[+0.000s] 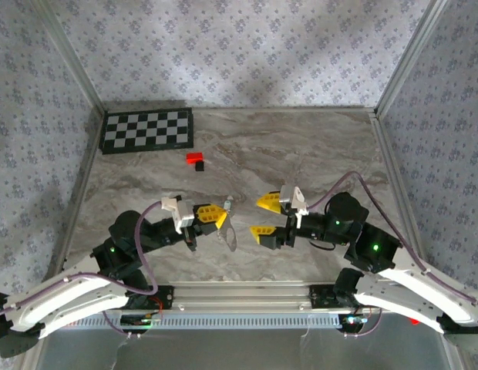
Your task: Put the keys on the keyring
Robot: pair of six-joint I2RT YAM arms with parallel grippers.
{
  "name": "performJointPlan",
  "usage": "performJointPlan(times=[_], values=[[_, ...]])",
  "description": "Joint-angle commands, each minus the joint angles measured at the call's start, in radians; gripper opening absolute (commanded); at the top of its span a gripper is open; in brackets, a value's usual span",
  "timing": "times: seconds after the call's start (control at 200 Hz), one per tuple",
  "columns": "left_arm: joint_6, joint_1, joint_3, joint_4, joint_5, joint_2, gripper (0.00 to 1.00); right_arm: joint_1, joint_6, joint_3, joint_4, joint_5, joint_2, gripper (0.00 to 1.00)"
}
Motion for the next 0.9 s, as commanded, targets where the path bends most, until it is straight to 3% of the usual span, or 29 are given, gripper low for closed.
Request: performJointPlan(times=[0.0, 0.345, 0.895], values=[[-0.030, 0.003, 0.008, 0.091, 0.049, -0.028, 0.00, -0.004, 0.038, -0.006, 0.116, -0.062, 0.009, 0.65], [-0.016, 0.003, 0.010, 0.109, 0.094, -0.035, 0.00, -0.001, 0.068, -0.066, 0.303, -0.073, 0.053, 0.58], [-0.030, 0.003, 0.011, 0.127, 0.124, -0.018, 0.00, 0.027, 0.063, -0.063, 0.402, -0.099, 0.145, 0.51]])
